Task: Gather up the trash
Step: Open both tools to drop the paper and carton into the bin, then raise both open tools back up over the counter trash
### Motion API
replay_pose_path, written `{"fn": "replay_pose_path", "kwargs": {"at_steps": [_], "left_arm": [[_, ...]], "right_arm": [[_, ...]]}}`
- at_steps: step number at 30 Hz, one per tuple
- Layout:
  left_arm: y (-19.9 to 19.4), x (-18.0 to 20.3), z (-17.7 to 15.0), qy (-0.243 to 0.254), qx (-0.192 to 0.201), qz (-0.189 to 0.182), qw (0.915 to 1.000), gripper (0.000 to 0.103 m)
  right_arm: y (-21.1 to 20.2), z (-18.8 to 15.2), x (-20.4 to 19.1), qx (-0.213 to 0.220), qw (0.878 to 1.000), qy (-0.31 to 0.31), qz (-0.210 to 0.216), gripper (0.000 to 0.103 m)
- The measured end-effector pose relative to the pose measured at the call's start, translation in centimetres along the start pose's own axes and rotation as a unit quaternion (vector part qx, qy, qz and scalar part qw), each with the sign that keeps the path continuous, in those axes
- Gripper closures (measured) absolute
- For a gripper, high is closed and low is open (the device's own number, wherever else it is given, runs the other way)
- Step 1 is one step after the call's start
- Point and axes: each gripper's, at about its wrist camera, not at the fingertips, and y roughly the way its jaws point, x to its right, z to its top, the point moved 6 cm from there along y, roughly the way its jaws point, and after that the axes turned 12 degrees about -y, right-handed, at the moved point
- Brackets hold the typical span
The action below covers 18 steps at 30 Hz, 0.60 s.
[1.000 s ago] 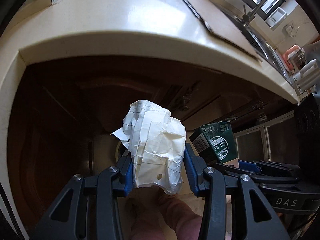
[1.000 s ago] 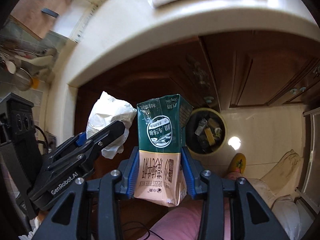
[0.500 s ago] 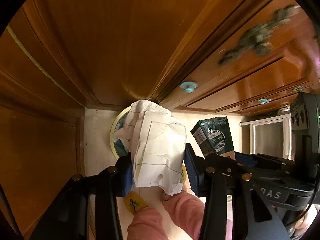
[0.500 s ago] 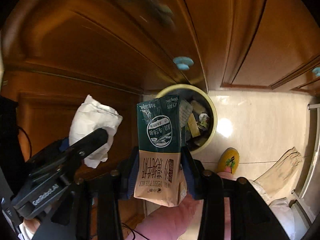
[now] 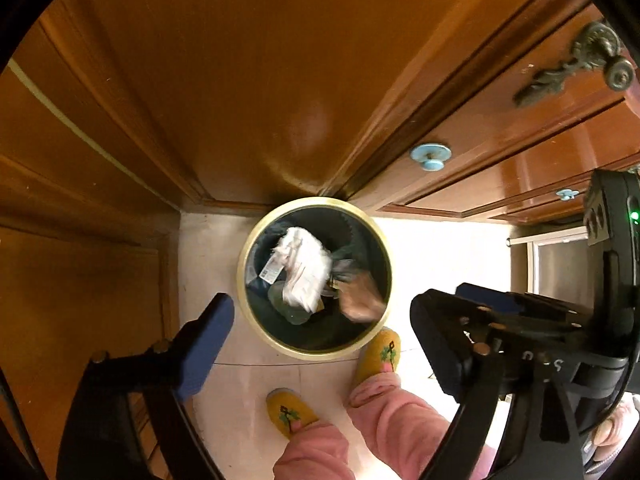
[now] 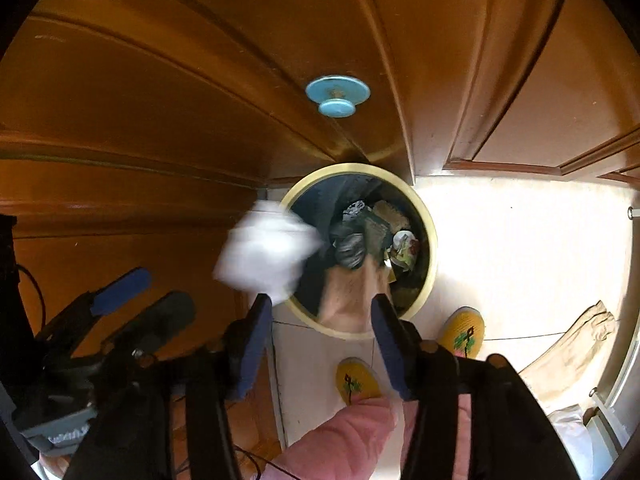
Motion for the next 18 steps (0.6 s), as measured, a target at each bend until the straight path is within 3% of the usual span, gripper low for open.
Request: {"fn": "replay_pose_path", "kwargs": {"at_steps": [18], "left_arm": [[-6.1, 0.4, -0.1, 0.008, 0.024, 0.023, 0.9994, 0.007]], "right_arm": [[-5.2, -0.3, -1.6, 0.02, 1.0, 0.009, -0.007, 0.05]]}}
